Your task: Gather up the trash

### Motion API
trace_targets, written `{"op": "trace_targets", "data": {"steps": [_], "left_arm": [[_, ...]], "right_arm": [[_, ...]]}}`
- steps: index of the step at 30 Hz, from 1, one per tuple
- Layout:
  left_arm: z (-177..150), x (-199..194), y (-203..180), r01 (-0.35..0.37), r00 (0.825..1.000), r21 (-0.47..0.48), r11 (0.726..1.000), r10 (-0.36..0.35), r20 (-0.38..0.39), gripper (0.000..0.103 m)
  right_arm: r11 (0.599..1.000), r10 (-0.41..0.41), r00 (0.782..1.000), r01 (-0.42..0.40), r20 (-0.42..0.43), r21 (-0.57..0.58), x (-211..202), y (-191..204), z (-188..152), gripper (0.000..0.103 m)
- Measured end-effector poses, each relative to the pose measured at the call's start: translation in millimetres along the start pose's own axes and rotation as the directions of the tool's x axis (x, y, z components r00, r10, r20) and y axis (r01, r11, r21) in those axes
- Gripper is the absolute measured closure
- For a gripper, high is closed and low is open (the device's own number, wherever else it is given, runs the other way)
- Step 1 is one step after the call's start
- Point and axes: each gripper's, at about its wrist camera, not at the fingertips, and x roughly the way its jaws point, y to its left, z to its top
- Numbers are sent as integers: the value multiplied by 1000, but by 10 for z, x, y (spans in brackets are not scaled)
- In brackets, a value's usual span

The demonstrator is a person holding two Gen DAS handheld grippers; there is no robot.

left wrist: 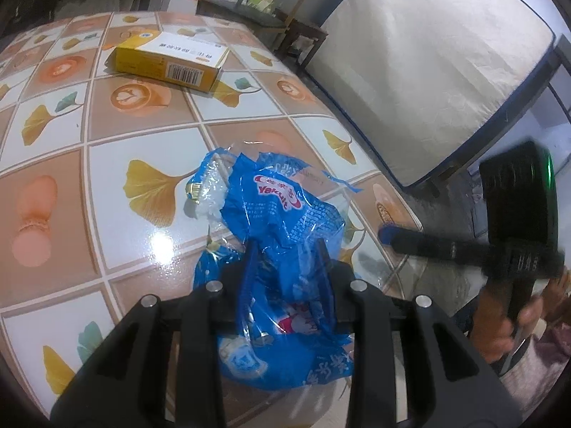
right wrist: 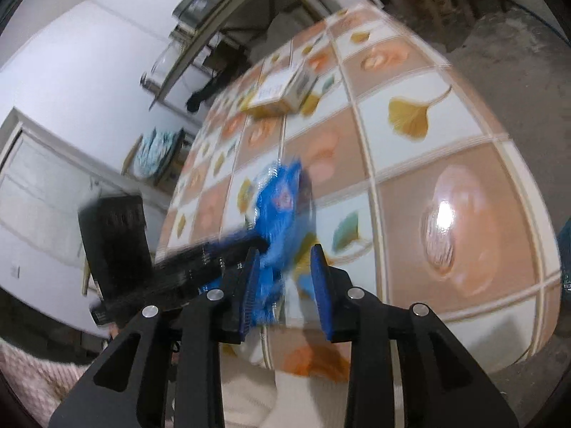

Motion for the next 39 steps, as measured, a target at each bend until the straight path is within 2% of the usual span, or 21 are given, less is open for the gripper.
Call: {"op": "trace_targets", "data": {"steps": [4, 6, 10, 16, 19, 22, 23, 24, 26, 28, 33, 37, 39], "left_arm": [[-42, -27, 0, 2, 1000, 25, 1000, -2, 13, 73], [-53, -39, -3, 0, 1000, 27, 1000, 0, 16, 73], [-87, -58, -26, -13, 1000, 46, 999, 12, 27, 73], [-140, -116, -56, -29, 999, 85, 996, 26, 36, 73], [-164, -152, -99, -59, 998, 120, 991, 53, 46, 70], [-200, -193, -200, -108, 993, 182, 977, 97, 67, 54], [-219, -199, -251, -139, 989, 214, 967, 125, 77, 44], [-232, -197, -296, -180, 983, 243, 953, 163, 89, 39], [-252, -173, -351, -225, 974, 287, 931, 204, 99, 38], [-246, -129, -357, -248, 969, 295, 923, 231, 90, 38], [-182, -33, -326, -262, 965, 269, 927, 256, 57, 38], [-148, 26, -364, -292, 956, 290, 912, 291, 46, 38], [-137, 50, -390, -310, 950, 299, 902, 310, 49, 44]], "right_arm": [[999, -3, 1000, 4, 26, -35, 110, 147, 192, 74], [999, -6, 1000, 7, 16, -45, 219, 204, 246, 81], [999, -20, 999, 19, -48, -37, 471, 179, 262, 92], [999, -39, 993, 36, -114, -27, 651, 126, 150, 96], [999, -45, 988, 41, -145, -32, 700, 112, 123, 98], [999, -39, 986, 33, -164, -36, 709, 108, 126, 98], [999, -36, 985, 30, -170, -34, 714, 101, 130, 98], [999, -32, 984, 27, -175, -32, 727, 105, 137, 98], [999, -25, 983, 20, -183, -27, 751, 111, 152, 98], [1000, -17, 981, 12, -194, -25, 762, 105, 157, 98], [1000, 2, 979, -6, -205, -18, 759, 72, 164, 98], [1000, 28, 976, -28, -215, 3, 747, 26, 169, 98], [999, 38, 975, -37, -218, 12, 748, 14, 166, 98]]}}
